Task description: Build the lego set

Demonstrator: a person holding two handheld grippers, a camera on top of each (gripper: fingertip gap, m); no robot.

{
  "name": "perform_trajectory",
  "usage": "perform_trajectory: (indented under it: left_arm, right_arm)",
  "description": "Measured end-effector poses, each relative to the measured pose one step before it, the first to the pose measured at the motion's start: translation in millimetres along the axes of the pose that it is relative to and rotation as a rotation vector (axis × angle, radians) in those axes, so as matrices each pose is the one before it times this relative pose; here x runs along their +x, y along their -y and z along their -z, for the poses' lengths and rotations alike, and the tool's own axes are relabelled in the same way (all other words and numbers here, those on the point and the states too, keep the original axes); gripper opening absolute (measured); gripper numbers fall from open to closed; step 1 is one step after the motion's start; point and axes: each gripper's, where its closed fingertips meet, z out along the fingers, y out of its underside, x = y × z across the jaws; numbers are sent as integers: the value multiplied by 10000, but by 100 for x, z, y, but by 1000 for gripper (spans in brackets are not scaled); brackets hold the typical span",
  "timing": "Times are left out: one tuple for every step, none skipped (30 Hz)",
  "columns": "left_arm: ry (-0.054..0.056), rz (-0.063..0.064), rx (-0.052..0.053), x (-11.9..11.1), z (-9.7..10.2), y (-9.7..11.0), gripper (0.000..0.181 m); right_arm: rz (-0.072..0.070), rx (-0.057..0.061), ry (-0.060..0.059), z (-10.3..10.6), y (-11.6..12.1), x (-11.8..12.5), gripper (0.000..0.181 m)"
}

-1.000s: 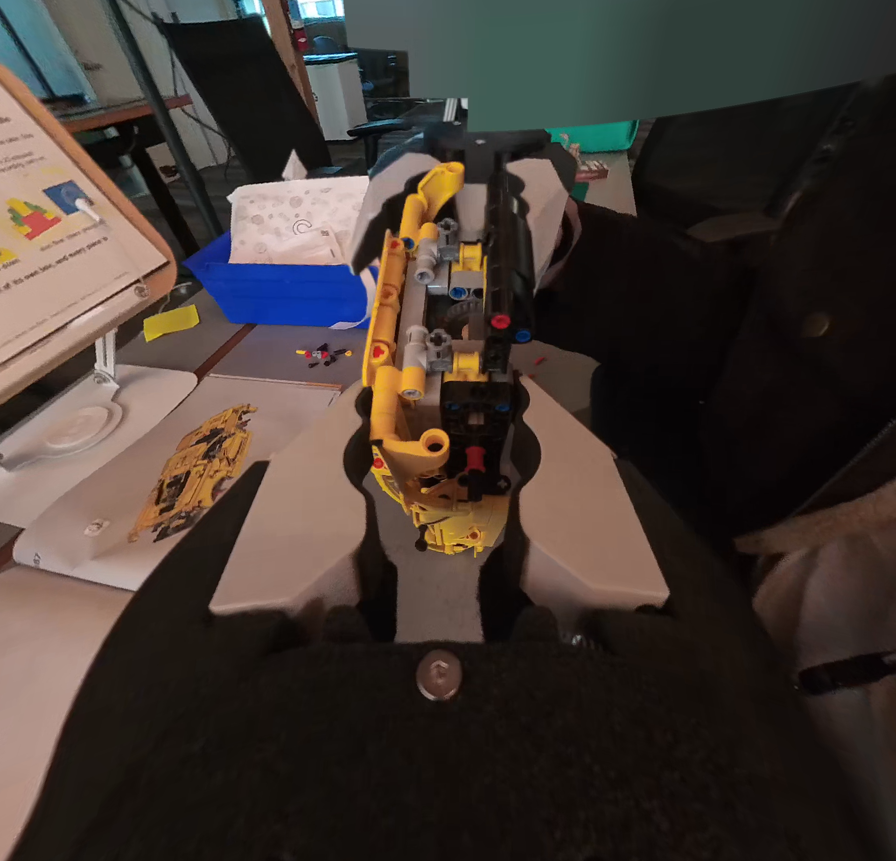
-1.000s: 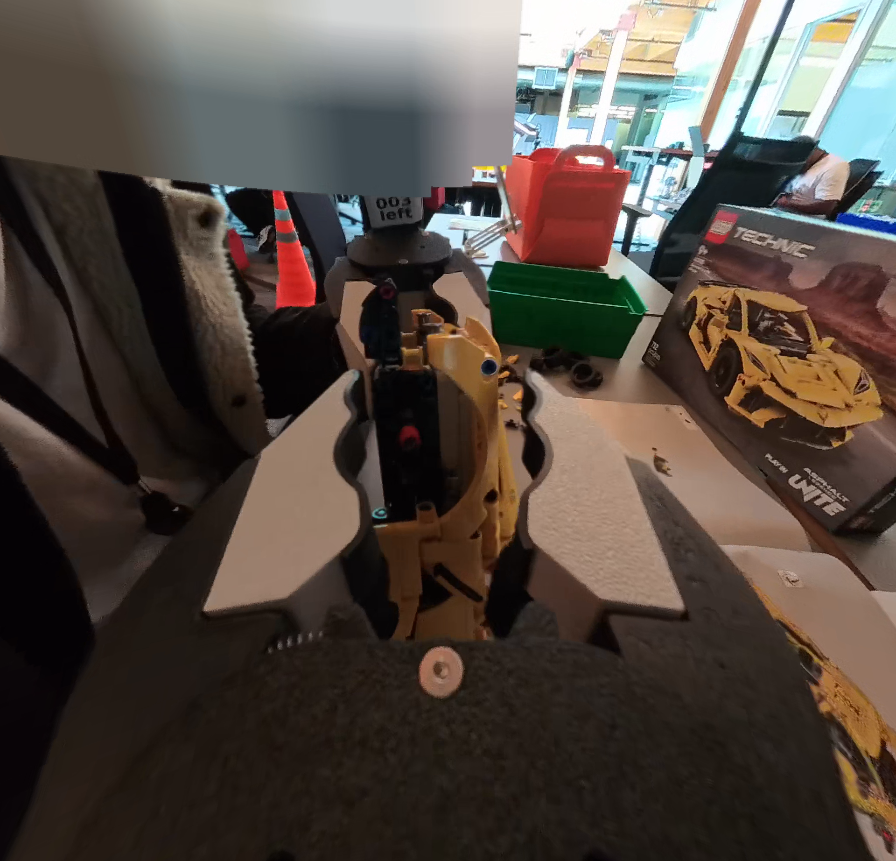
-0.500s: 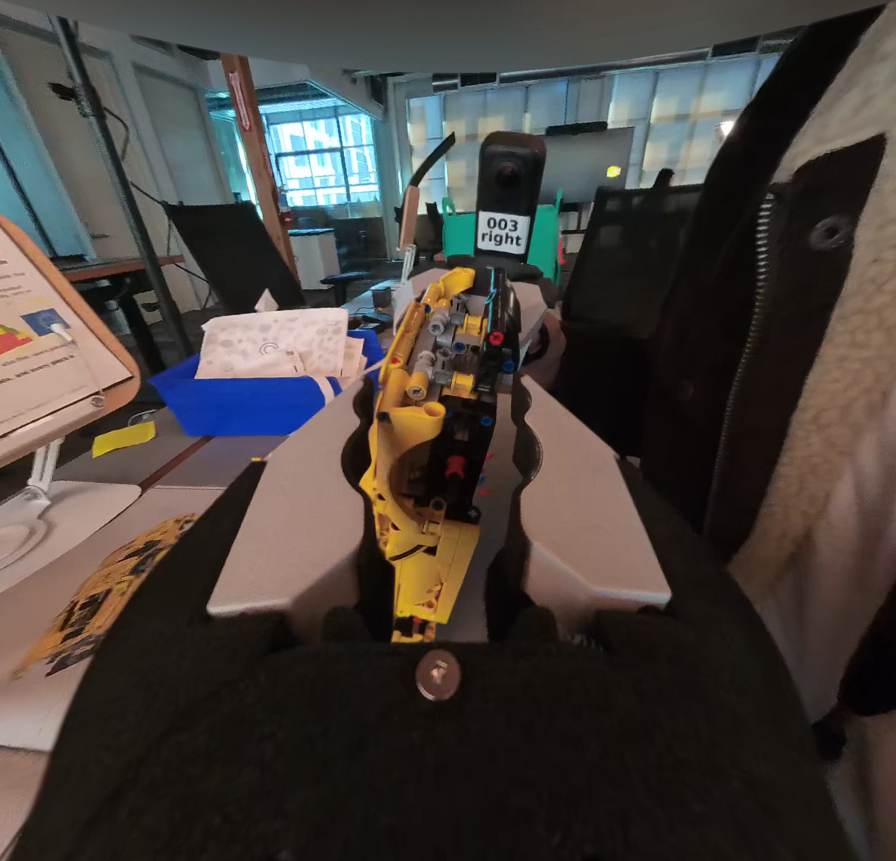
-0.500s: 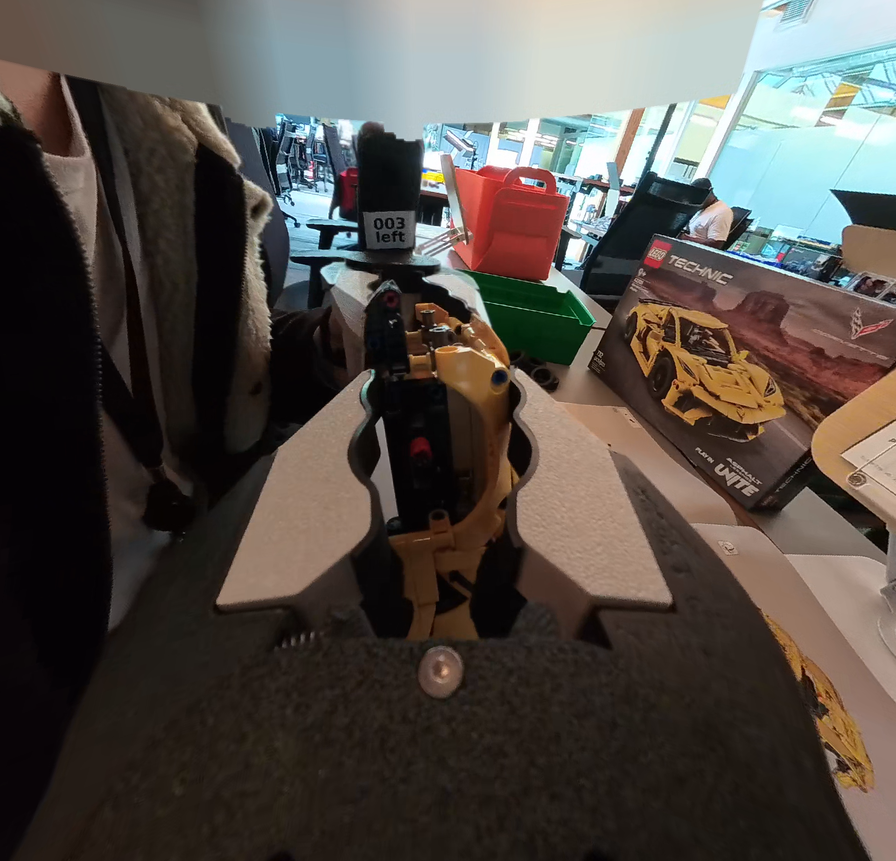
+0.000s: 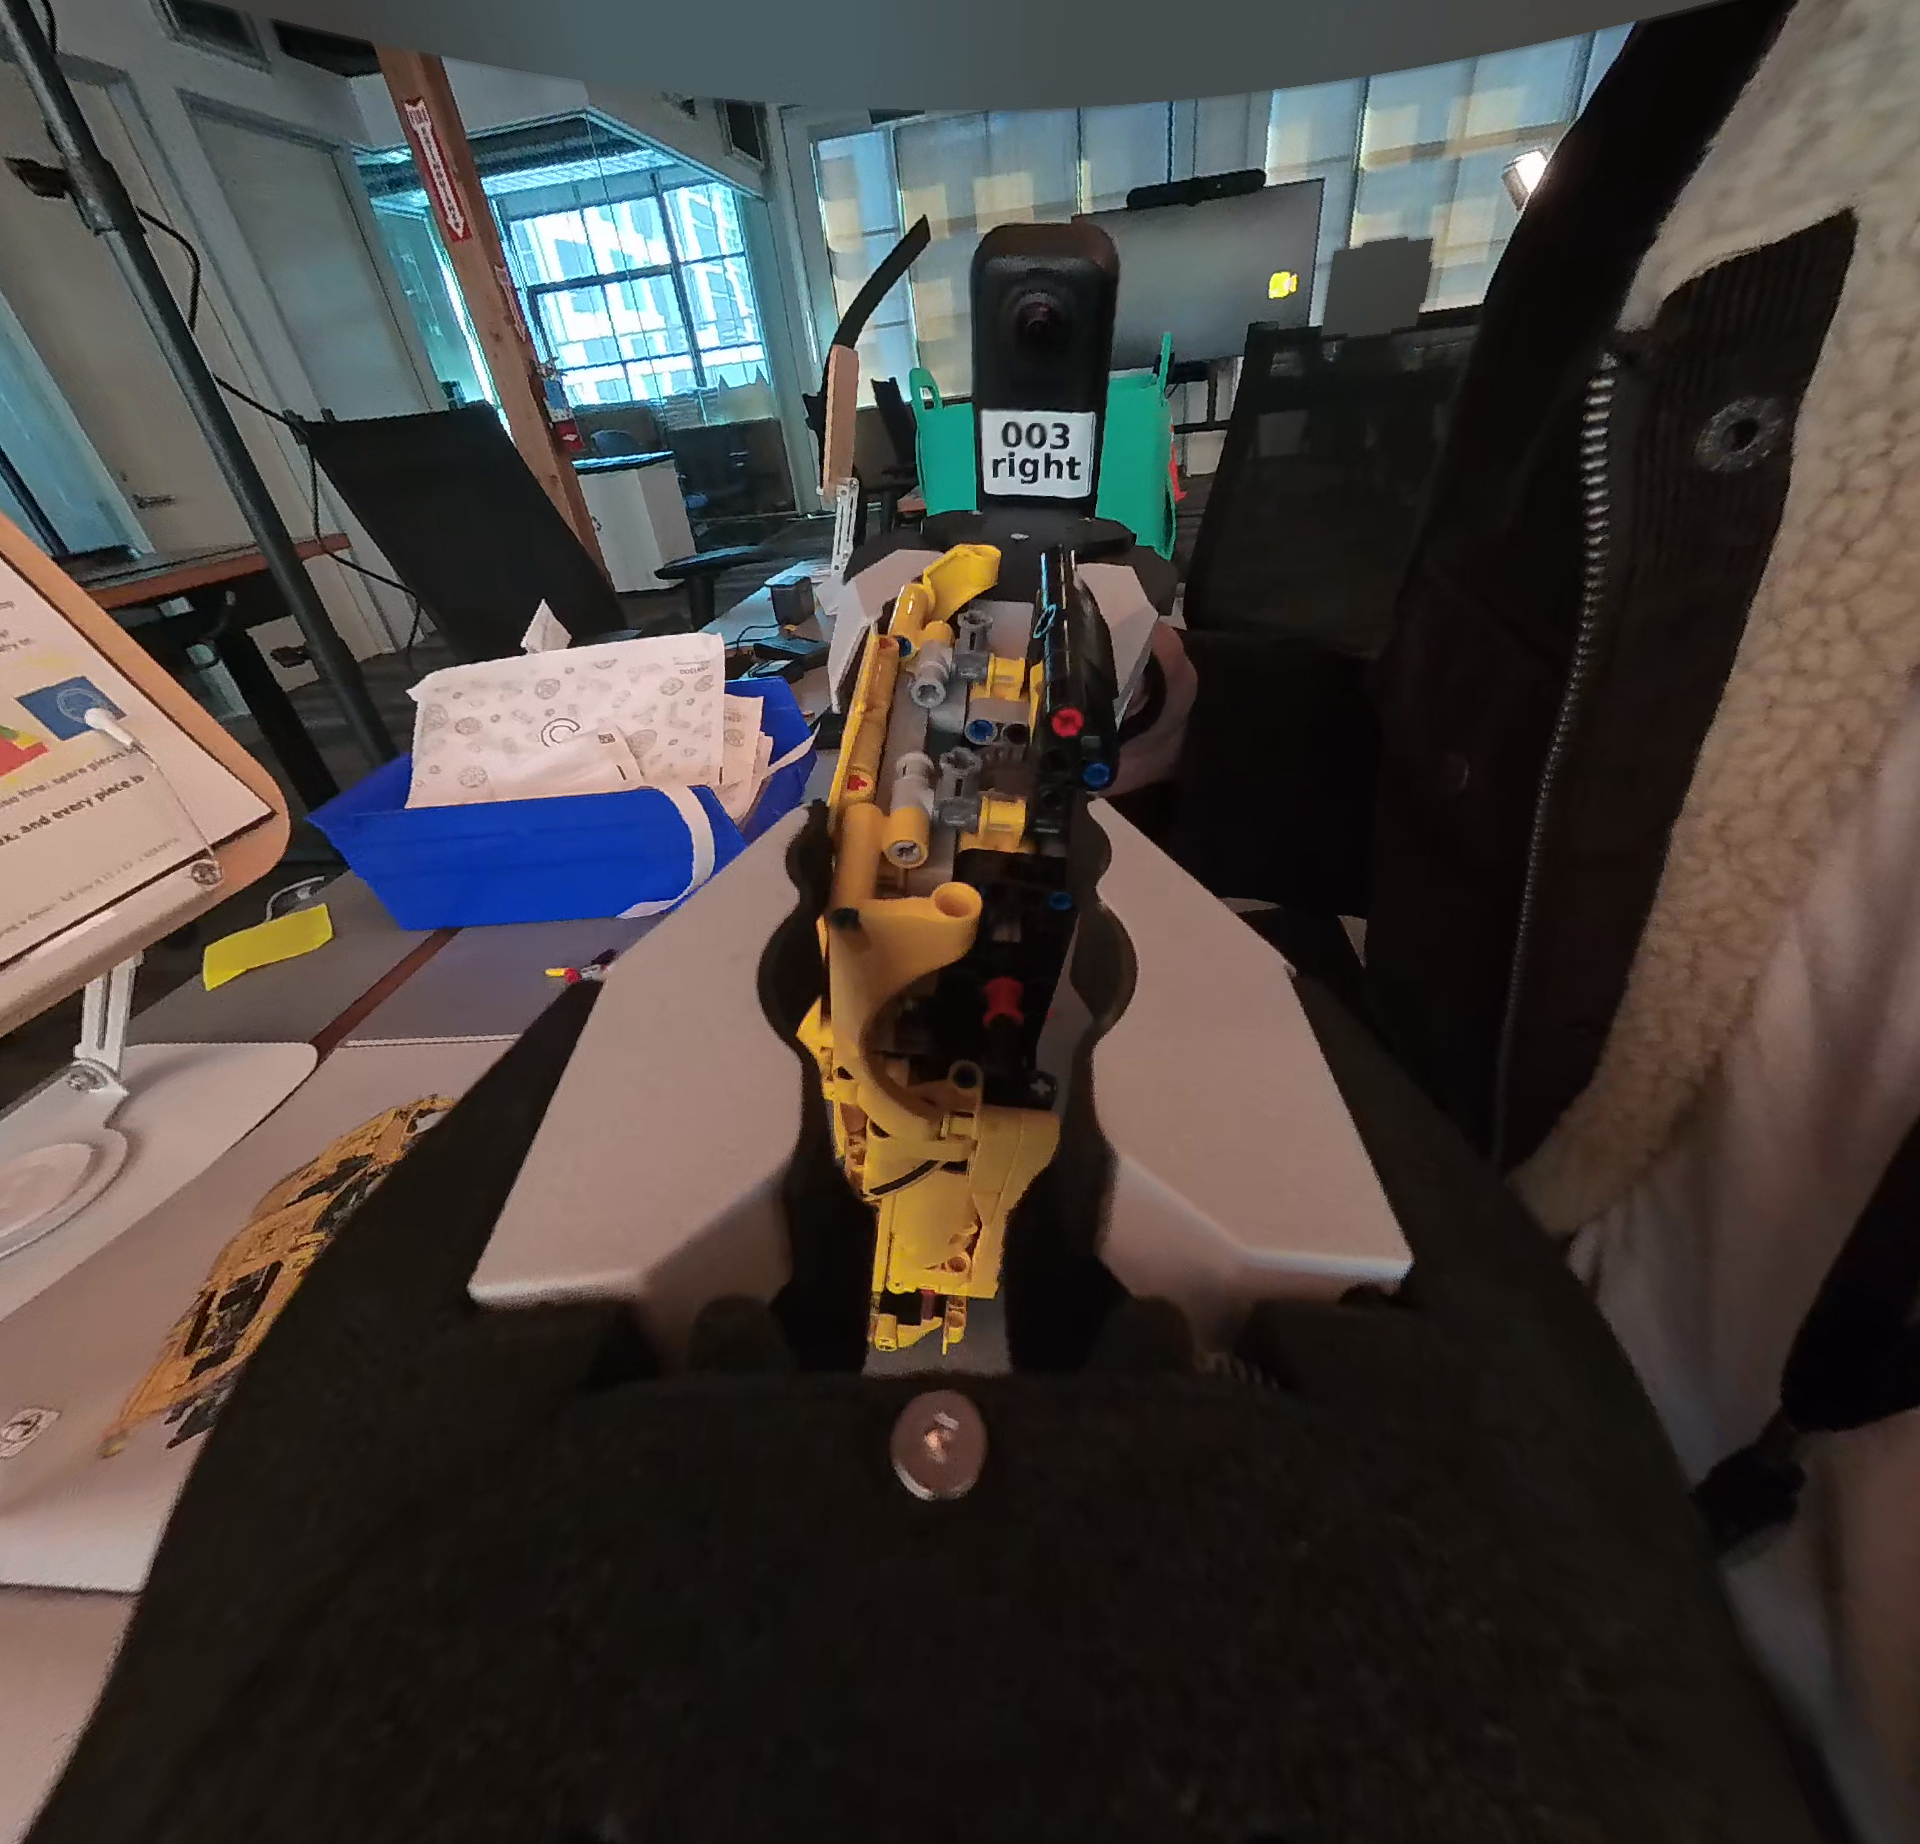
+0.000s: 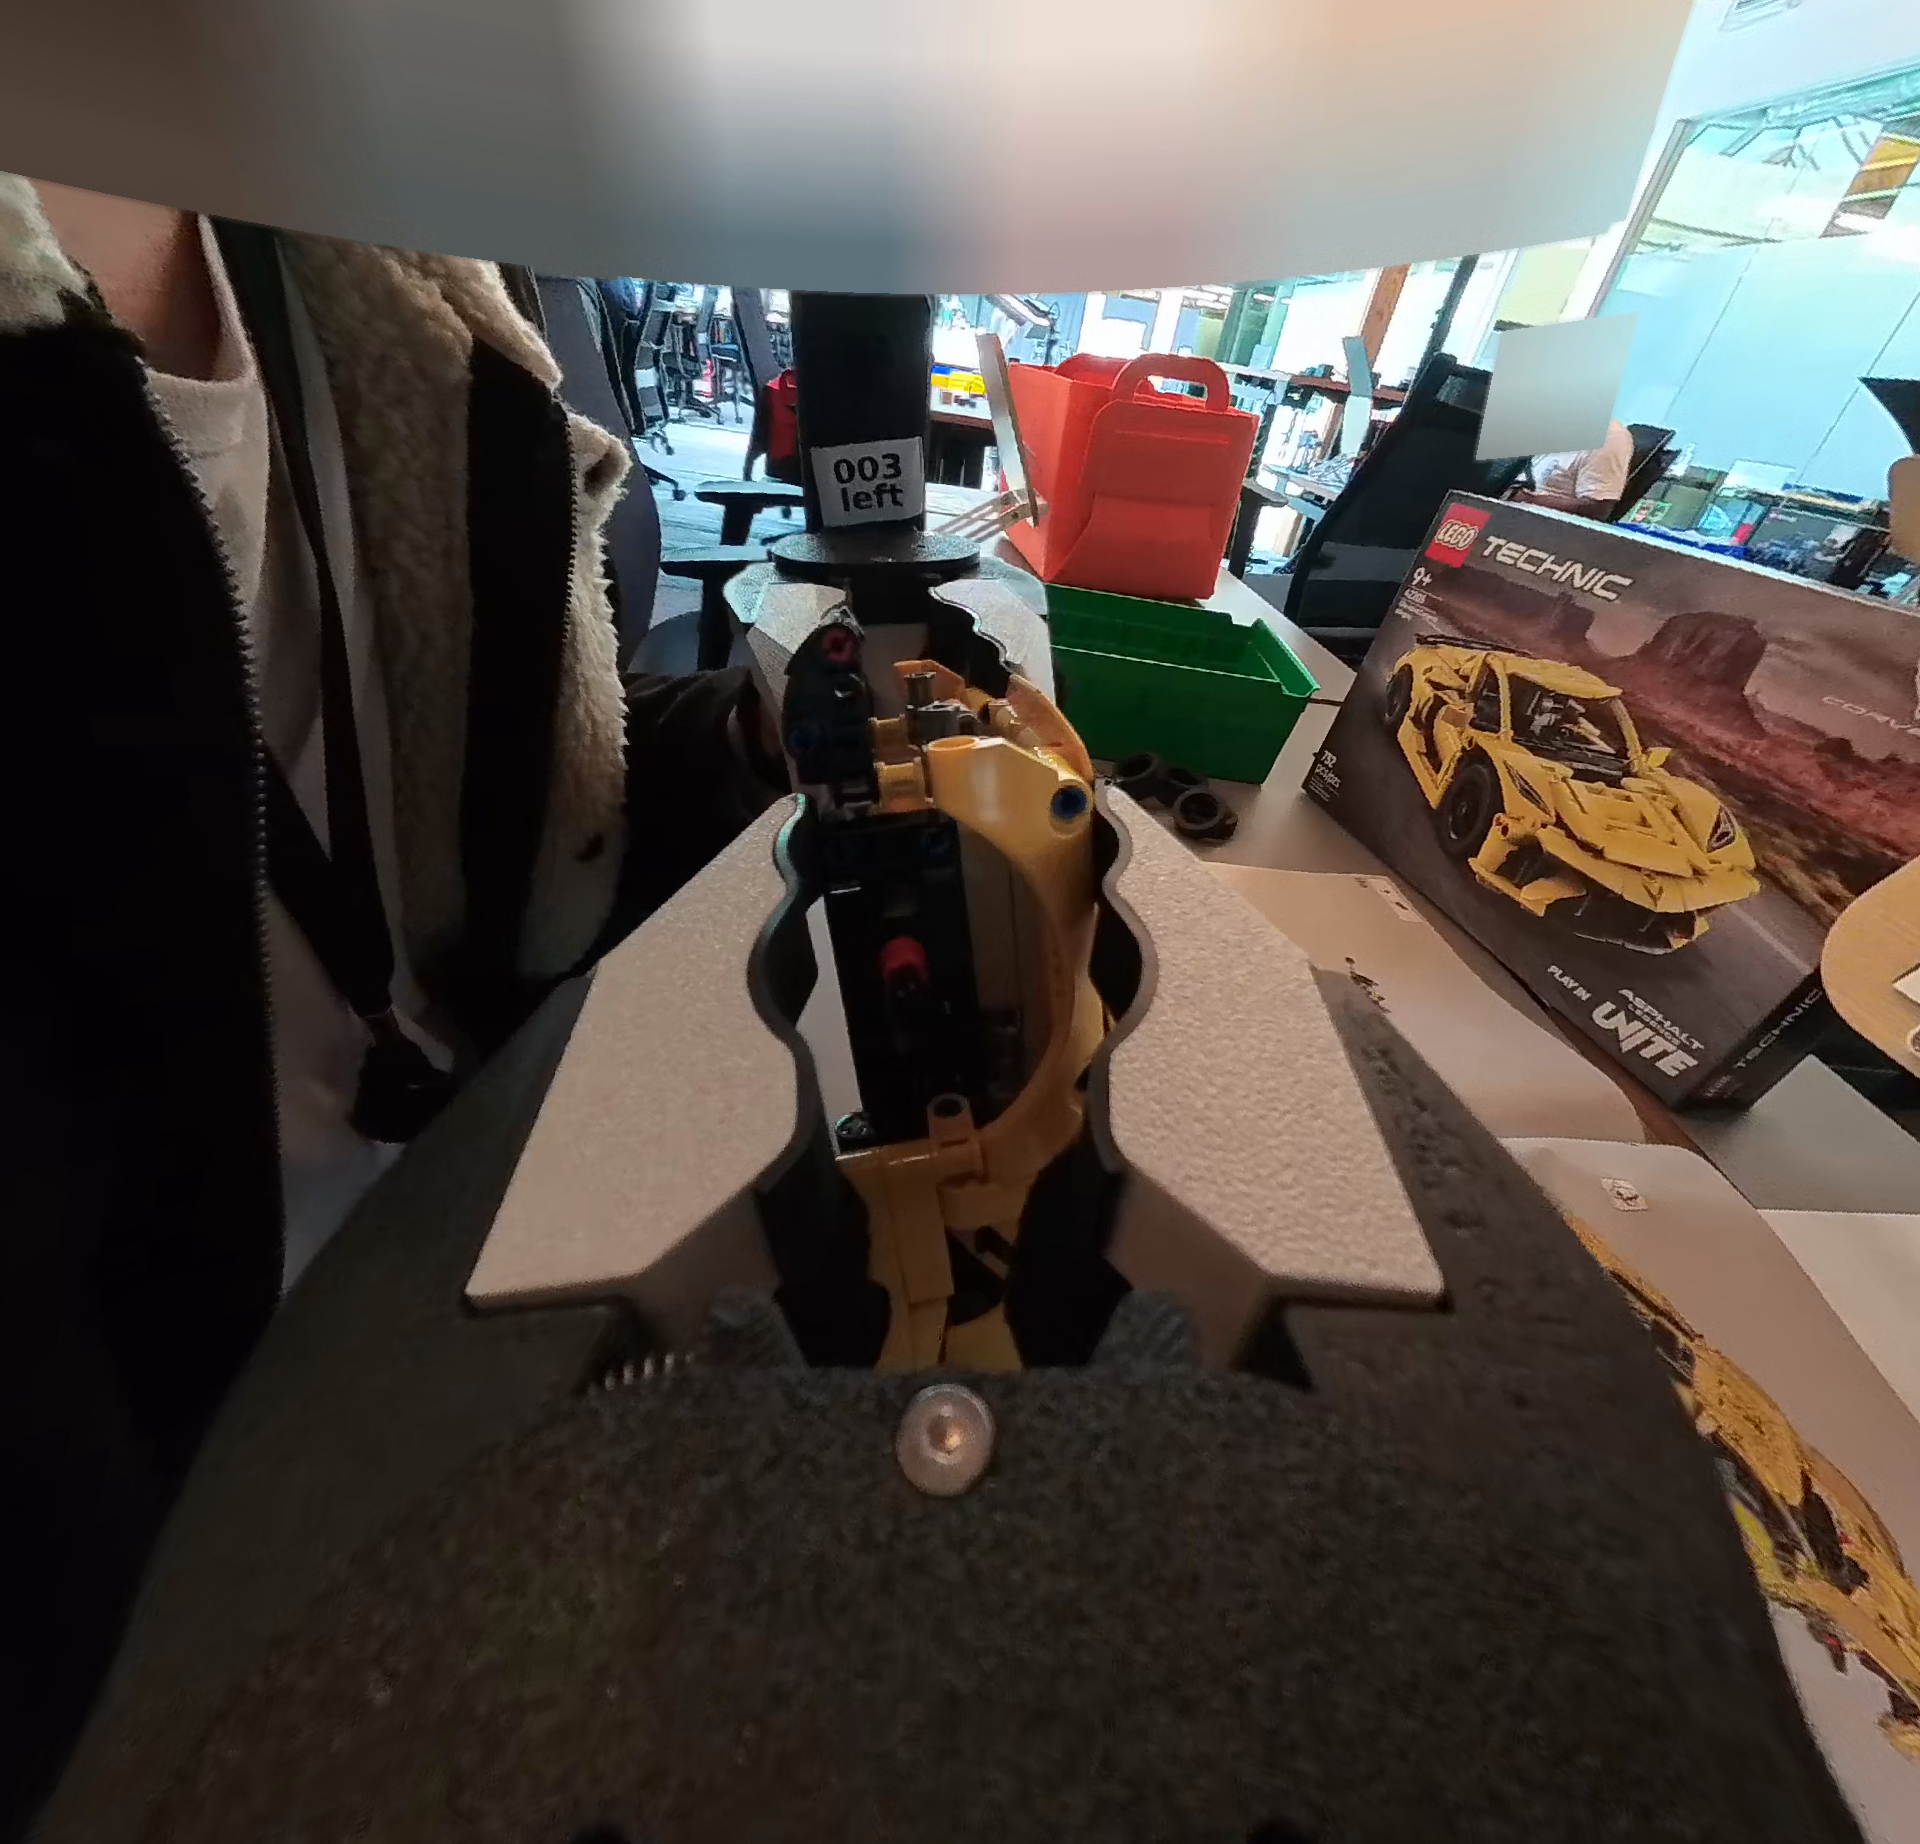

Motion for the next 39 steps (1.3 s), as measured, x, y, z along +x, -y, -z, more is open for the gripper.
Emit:
perform_trajectory:
  left_arm:
    - [12, 36, 21, -65, -26, 12, 45]
    - [16, 6, 22, -71, -31, 5, 45]
    - [4, -34, 24, -56, -40, 20, 45]
    - [-26, -23, 25, 23, -58, 13, 45]
    - [-35, -36, 10, 71, -61, 17, 45]
    - [7, -28, -17, 1, -19, 9, 45]
    - [13, 16, -24, -43, 14, 3, 45]
    - [-35, 3, -4, -3, 28, -11, 45]
    - [-27, -9, 9, 5, 44, -9, 45]
    - [-2, -2, 9, -17, 0, 0, 45]
    - [-26, -33, -2, 63, -44, 11, 45]
    - [-33, -44, -22, 98, -82, 6, 45]
    - [-23, -15, -7, 65, -51, 24, 45]
    - [-19, 6, 22, 15, 0, 20, 45]
    - [5, 23, 24, -22, 5, -9, 45]
    - [48, 44, 13, -67, -10, 5, 45]
    - [43, 50, -3, -63, -19, 0, 45]
    - [4, 29, -8, 8, -14, -2, 45]
    - [-6, -19, -18, 33, 2, -11, 45]
    - [-24, -30, -50, 59, 30, -25, 45]
    - [-32, -2, -51, 40, 44, -21, 44]
    - [-9, 6, -6, -7, 31, -10, 44]
    - [15, 32, 33, -47, 13, 2, 44]
    - [32, 62, 48, -94, 26, 9, 45]
    - [16, 95, 69, -150, 42, -10, 45]
    - [-34, 198, 95, -220, 116, -16, 46]
    - [-13, 302, 64, -308, 238, -52, 46]
    - [117, 362, -13, -457, 378, -130, 47]
    - [234, 409, -42, -521, 509, -167, 49]
    - [299, 382, -39, -492, 636, -206, 51]
    - [419, 326, -81, -538, 815, -304, 52]
    - [562, 344, -138, -619, 1023, -406, 55]
    - [586, 389, -119, -576, 1190, -383, 56]
    - [584, 446, -32, -481, 1244, -227, 56]
    - [546, 540, 38, -386, 1151, -62, 56]
    - [301, 581, 50, 36, 949, -5, 56]
    - [86, 506, -41, 444, 678, -121, 56]
    - [75, 357, -200, 535, 471, -375, 59]
    - [98, 228, -267, 499, 339, -517, 62]
  right_arm:
    - [41, -14, -58, 19, 5, 73, 50]
    - [-19, -63, -75, 6, 0, 118, 50]
    - [-124, -49, -62, 7, 30, 99, 50]
    - [-173, -26, -7, 50, 90, 7, 50]
    - [-201, -75, 130, 138, 88, -141, 52]
    - [-170, -74, 107, 173, 98, -88, 53]
    - [-97, -53, 15, 208, 119, 54, 53]
    - [-51, -3, 34, 207, 169, 29, 51]
    - [-10, 16, 54, 160, 182, -43, 49]
    - [-13, -14, -11, 71, 85, 60, 49]
    - [62, -80, -56, -29, -36, 130, 48]
    - [142, -104, -16, -120, -95, 3, 46]
    - [153, -40, 36, -86, 6, -114, 46]
    - [51, -8, -7, 12, 20, 39, 47]
    - [-57, 5, 17, -17, -15, -39, 46]
    - [3, 1, 30, 13, -13, -1, 45]
    - [-105, -20, 35, 27, -12, 27, 43]
    - [-85, -26, 28, 14, -34, 9, 43]
    - [25, -28, 24, 28, -27, -56, 43]
    - [155, -16, -12, -12, -15, -70, 43]
    - [34, -16, -37, -29, -9, -30, 42]
    - [-36, 18, -5, -33, -4, -7, 42]
    - [71, 93, -10, -33, 29, 40, 42]
    - [25, 85, -10, -36, 33, 81, 43]
    - [-100, 90, -24, -68, 49, 132, 43]
    - [-171, 29, -106, -127, 34, 167, 43]
    - [-3, -71, -199, -218, 14, 165, 43]
    - [213, -102, -323, -326, 7, 206, 43]
    - [247, -109, -351, -395, -5, 189, 43]
    - [169, -111, -339, -451, -22, 127, 43]
    - [97, -161, -308, -484, -27, 52, 43]
    - [72, -220, -307, -520, -42, -7, 43]
    - [210, -210, -344, -565, -19, -57, 43]
    - [263, -201, -315, -642, -47, -227, 43]
    - [355, -259, -262, -753, -112, -394, 43]
    - [387, -337, -284, -837, -136, -443, 43]
    - [397, -383, -302, -865, -163, -424, 43]
    - [437, -332, -294, -828, -147, -461, 43]
    - [362, -235, -333, -750, -116, -442, 43]
